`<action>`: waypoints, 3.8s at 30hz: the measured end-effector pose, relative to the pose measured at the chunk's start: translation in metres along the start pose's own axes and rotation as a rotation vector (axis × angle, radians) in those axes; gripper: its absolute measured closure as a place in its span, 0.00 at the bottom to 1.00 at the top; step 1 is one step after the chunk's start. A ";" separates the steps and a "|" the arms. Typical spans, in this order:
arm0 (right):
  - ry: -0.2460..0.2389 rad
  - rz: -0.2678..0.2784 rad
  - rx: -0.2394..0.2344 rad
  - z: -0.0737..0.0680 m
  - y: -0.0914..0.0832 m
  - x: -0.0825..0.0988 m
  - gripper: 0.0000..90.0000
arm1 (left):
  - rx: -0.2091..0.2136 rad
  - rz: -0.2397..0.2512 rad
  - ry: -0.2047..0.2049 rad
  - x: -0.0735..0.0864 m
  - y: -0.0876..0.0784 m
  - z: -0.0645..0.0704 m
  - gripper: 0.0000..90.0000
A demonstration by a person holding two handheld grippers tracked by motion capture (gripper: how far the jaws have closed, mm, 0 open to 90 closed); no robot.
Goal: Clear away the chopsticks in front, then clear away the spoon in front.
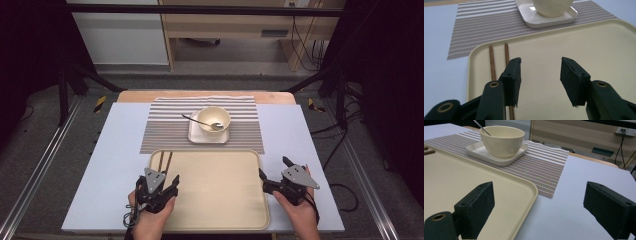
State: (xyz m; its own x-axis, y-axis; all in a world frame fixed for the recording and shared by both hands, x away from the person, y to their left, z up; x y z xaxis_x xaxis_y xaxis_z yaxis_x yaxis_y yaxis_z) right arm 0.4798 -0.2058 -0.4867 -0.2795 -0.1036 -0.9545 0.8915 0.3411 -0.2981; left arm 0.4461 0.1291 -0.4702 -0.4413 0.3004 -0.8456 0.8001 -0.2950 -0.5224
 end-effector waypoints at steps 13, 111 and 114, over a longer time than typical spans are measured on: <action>-0.013 -0.011 -0.001 -0.001 0.002 0.001 0.11 | 0.024 0.037 0.130 -0.052 0.009 -0.005 0.38; -0.056 0.064 -0.020 -0.010 -0.004 -0.009 0.09 | 0.054 0.124 0.097 -0.121 0.150 -0.053 0.11; -0.052 0.062 -0.018 -0.009 -0.004 -0.009 0.09 | 0.054 0.116 0.093 -0.118 0.155 -0.051 0.12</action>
State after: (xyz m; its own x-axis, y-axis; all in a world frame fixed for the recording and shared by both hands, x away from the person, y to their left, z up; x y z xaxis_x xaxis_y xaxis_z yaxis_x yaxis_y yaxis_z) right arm 0.4753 -0.1975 -0.4771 -0.2044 -0.1297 -0.9703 0.8998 0.3654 -0.2384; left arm 0.6430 0.0946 -0.4456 -0.3058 0.3440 -0.8878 0.8194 -0.3798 -0.4294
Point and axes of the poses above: each handheld gripper's, and its own axes: y roughly forward along the jaws, x roughly out of its underside, z roughly to its right, the point moved 7 cm from there along y, roughly forward along the jaws, and after that the axes turned 7 degrees about y, right-handed, at the moved point
